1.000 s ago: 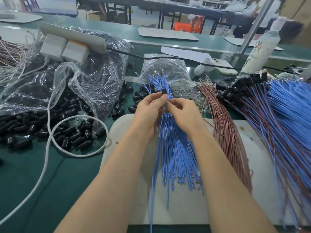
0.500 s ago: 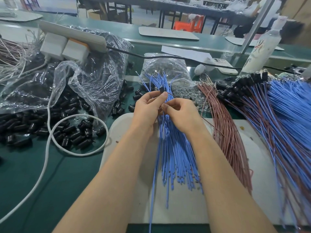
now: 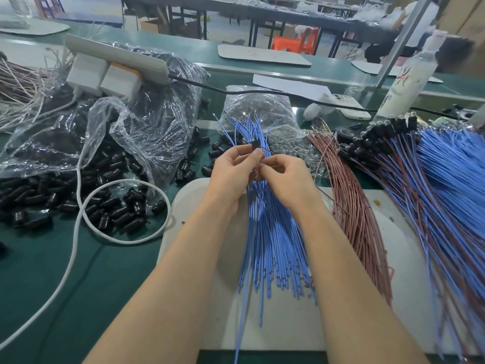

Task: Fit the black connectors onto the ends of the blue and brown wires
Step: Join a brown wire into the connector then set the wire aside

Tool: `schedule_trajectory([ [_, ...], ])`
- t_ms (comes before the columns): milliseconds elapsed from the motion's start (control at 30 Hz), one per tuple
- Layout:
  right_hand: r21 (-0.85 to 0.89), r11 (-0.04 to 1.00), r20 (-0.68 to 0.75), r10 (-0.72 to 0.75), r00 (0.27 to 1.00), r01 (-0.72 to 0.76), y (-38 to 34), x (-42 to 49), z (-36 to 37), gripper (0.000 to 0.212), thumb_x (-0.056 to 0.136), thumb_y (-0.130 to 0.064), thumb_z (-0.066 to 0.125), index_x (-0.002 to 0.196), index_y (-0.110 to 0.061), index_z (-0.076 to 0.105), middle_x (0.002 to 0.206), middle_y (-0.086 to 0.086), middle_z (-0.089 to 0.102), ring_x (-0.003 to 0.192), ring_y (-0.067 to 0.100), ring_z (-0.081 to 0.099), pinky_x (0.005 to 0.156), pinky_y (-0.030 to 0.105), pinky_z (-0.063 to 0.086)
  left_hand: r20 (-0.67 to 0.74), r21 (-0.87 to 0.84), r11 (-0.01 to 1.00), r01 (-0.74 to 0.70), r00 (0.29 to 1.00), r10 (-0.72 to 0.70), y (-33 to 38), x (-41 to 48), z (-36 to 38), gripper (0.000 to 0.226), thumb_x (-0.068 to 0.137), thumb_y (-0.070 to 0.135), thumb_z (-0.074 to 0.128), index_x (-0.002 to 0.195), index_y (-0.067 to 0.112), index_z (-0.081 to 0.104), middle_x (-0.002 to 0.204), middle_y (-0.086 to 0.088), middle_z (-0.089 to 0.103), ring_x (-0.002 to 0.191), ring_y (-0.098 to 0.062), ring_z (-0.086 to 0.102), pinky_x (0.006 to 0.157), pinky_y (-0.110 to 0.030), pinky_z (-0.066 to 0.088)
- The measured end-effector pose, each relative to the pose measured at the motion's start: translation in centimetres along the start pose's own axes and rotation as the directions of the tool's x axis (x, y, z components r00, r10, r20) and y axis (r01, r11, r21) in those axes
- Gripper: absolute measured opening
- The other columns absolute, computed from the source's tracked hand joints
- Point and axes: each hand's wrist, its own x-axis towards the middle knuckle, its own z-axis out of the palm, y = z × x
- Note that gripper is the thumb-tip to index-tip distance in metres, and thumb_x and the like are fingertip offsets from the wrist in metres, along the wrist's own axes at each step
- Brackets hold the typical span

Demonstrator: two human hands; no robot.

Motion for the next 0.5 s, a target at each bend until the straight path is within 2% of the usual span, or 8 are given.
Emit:
schedule_trajectory([
  [100, -0.017, 1.000, 0.009, 0.010, 1.000, -0.009, 0.19, -0.05, 0.04, 0.035, 0.095, -0.010, 0.052, 0.065, -0.026, 0.042, 0.114, 0.020, 0.064, 0.062, -0.002, 0.039, 0.058, 0.012, 0.037, -0.022, 0.026, 0.999, -0.026, 0.999, 0.026, -0.15, 0.09, -0.02, 0.010, 0.087, 0.009, 0.066, 0.094, 0.011, 0.059, 0.072, 0.000, 0.068, 0.062, -0.012, 0.059, 0.060, -0.020, 0.052],
  [233, -0.050, 0.999, 0.016, 0.011, 1.000, -0.011, 0.48, 0.15, 0.06, 0.035, 0.094, -0.011, 0.053, 0.065, -0.027, 0.043, 0.112, 0.019, 0.065, 0.061, -0.002, 0.039, 0.057, 0.012, 0.036, -0.061, 0.025, 0.998, -0.056, 0.997, 0.057, -0.23, 0.09, -0.06, 0.013, 0.085, 0.009, 0.069, 0.087, 0.013, 0.057, 0.055, 0.007, 0.064, 0.048, -0.005, 0.057, 0.047, -0.017, 0.048],
  [400, -0.103, 0.995, 0.046, 0.004, 0.999, 0.001, 0.55, 0.10, 0.11, 0.035, 0.093, -0.010, 0.055, 0.065, -0.028, 0.044, 0.111, 0.018, 0.065, 0.062, -0.002, 0.039, 0.058, 0.011, 0.036, -0.111, 0.025, 0.997, -0.069, 0.991, 0.072, -0.26, 0.06, -0.14, 0.012, 0.085, 0.013, 0.070, 0.087, 0.016, 0.058, 0.071, -0.001, 0.062, 0.049, -0.004, 0.055, 0.047, -0.017, 0.049],
  [500, -0.115, 0.993, 0.065, -0.003, 0.998, 0.010, 0.47, 0.08, 0.16, 0.035, 0.093, -0.010, 0.056, 0.064, -0.027, 0.046, 0.109, 0.019, 0.066, 0.061, -0.001, 0.040, 0.058, 0.012, 0.035, -0.136, 0.038, 0.996, -0.078, 0.987, 0.083, -0.21, 0.19, -0.17, 0.011, 0.086, 0.013, 0.069, 0.087, 0.016, 0.059, 0.074, -0.002, 0.063, 0.055, -0.007, 0.055, 0.050, -0.018, 0.050],
])
